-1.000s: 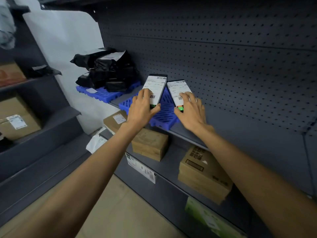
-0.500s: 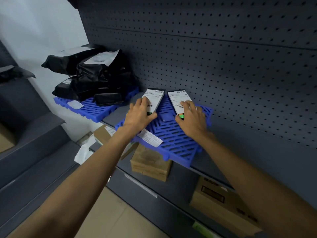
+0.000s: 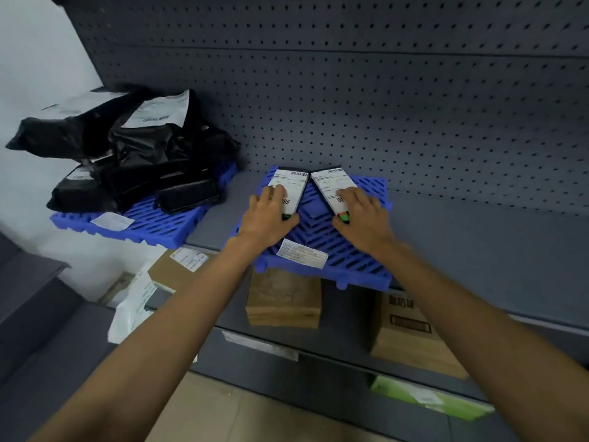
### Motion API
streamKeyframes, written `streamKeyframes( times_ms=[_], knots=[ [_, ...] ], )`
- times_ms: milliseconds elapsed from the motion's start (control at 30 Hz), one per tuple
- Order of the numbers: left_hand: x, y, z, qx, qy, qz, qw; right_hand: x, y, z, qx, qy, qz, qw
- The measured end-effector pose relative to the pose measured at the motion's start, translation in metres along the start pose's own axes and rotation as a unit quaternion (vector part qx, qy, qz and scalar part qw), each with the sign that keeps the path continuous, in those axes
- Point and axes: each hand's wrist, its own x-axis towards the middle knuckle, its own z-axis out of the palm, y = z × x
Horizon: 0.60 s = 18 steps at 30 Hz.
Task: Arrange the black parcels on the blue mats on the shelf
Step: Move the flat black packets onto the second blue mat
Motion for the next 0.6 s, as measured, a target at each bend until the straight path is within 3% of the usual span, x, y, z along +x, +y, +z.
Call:
streamKeyframes(
  times_ms=[300,600],
  knots=[
    [0.003,0.028,-0.014,0.073,0.041,0.152,0.985,-0.046,-0.002,-0.027,-0.048,-0.012,0.05,0.998],
    [-0.001,0.151,0.005,0.037,0.005,0.29,0.956,-0.14,0.08,-0.081,-0.088,0.021,0.186,0.978]
  ],
)
